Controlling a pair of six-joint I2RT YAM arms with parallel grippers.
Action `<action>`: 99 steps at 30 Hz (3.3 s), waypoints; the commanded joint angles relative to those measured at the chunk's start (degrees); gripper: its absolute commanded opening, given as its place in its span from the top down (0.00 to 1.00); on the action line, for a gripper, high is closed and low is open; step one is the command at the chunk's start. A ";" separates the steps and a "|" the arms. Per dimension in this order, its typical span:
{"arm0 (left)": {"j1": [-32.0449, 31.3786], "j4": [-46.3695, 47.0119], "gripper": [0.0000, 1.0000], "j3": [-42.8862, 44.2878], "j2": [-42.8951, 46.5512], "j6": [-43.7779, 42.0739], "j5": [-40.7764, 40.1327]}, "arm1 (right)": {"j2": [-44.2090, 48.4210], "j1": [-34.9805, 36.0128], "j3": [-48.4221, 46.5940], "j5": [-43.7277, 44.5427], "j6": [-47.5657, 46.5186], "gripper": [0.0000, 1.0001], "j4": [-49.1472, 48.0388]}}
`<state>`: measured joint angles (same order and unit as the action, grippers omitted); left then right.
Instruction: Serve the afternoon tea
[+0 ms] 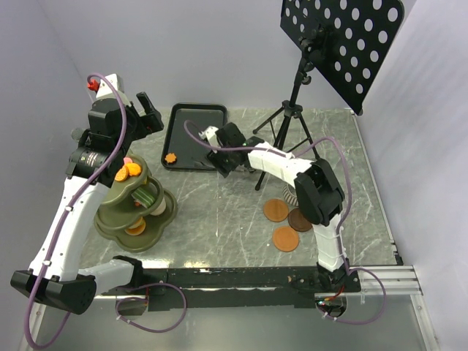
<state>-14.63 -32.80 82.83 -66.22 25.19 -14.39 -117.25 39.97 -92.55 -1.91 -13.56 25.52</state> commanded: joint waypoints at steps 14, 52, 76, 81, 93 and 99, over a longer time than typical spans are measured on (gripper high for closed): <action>0.57 1.07 0.00 -0.56 2.23 0.12 -1.43 | -8.16 1.52 -31.11 -8.99 -4.98 0.37 17.46; -0.39 1.51 0.00 -4.69 7.06 -3.57 -3.53 | -20.29 6.44 -34.54 -3.45 -7.35 0.42 13.24; -4.18 -0.51 0.00 -3.21 10.23 -4.54 -7.23 | -19.08 6.70 -33.84 4.81 -6.22 0.66 8.68; -4.18 -0.69 0.00 0.49 10.32 -5.06 -8.81 | -11.26 6.79 -26.12 3.41 -4.72 0.69 2.62; -4.18 0.89 0.00 4.01 9.35 -4.89 -9.60 | 9.30 7.23 -9.24 -0.28 -1.03 0.74 -3.28; -4.18 1.33 0.00 6.47 7.68 -5.33 -9.87 | 19.32 9.95 -6.68 -1.51 -3.57 0.74 -0.48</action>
<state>-18.59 -34.04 86.24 -57.95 20.58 -23.05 -105.47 47.42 -99.79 -1.50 -15.99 26.41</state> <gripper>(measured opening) 0.995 0.445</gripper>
